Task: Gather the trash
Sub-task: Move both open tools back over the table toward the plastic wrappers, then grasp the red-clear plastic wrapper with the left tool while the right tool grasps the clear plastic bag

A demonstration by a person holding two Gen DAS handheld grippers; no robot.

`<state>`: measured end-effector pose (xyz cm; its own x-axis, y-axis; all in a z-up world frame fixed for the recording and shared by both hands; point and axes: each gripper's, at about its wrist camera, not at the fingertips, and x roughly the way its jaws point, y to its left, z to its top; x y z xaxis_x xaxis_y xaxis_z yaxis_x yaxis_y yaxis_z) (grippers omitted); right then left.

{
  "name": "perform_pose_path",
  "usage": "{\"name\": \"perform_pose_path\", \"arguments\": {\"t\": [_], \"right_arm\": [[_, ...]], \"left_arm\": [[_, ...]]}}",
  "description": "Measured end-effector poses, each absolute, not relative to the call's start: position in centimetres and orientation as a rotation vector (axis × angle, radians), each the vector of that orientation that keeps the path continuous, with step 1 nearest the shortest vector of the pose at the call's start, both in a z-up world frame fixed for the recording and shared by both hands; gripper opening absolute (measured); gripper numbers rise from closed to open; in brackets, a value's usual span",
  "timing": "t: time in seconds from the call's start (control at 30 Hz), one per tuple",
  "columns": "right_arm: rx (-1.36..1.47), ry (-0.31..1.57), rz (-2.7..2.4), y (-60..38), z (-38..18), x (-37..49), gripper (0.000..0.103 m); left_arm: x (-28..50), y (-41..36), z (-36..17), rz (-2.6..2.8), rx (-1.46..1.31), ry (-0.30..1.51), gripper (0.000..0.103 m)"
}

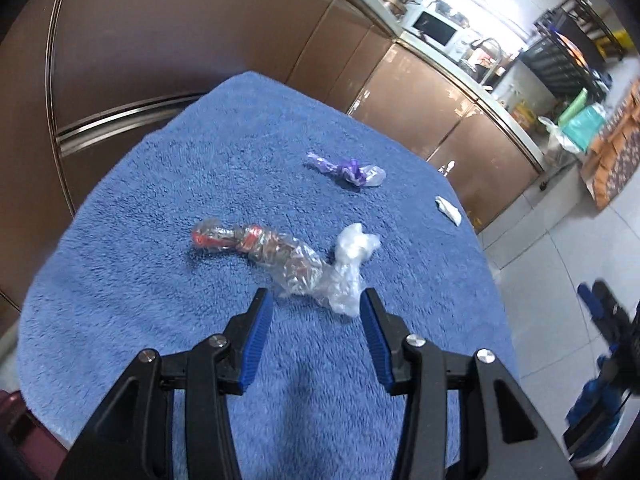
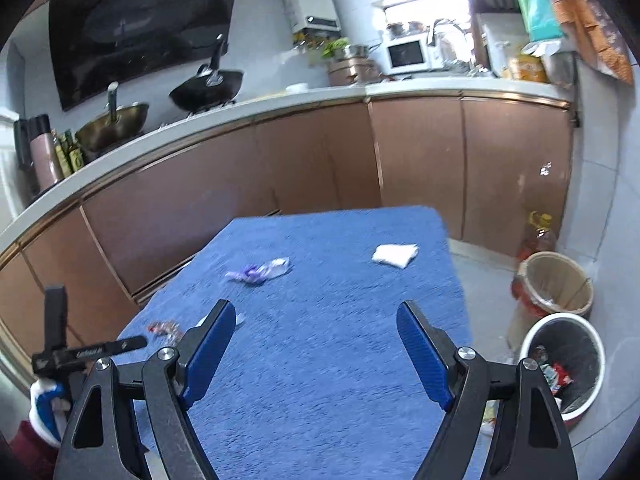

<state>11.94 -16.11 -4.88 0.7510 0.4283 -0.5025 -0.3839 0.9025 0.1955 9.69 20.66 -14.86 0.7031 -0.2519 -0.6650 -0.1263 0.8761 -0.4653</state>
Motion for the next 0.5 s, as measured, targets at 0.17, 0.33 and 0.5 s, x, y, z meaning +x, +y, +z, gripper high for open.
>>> {"name": "perform_pose_path", "arguments": {"t": [0.17,0.33,0.5], "right_arm": [[0.047,0.635,0.495,-13.2,-6.4,13.4,0.079],[0.011,0.702,0.537,-10.2,-7.8,15.1,0.079],[-0.029,0.779,0.604,-6.4,-9.6,17.2,0.078]], "left_arm": [[12.3,21.7,-16.8,-0.081,-0.618,0.856,0.043],[15.1,22.1,-18.4,-0.048,-0.649,0.898,0.043],[17.2,22.4,-18.9,-0.029,-0.612,0.891,0.043]]}}
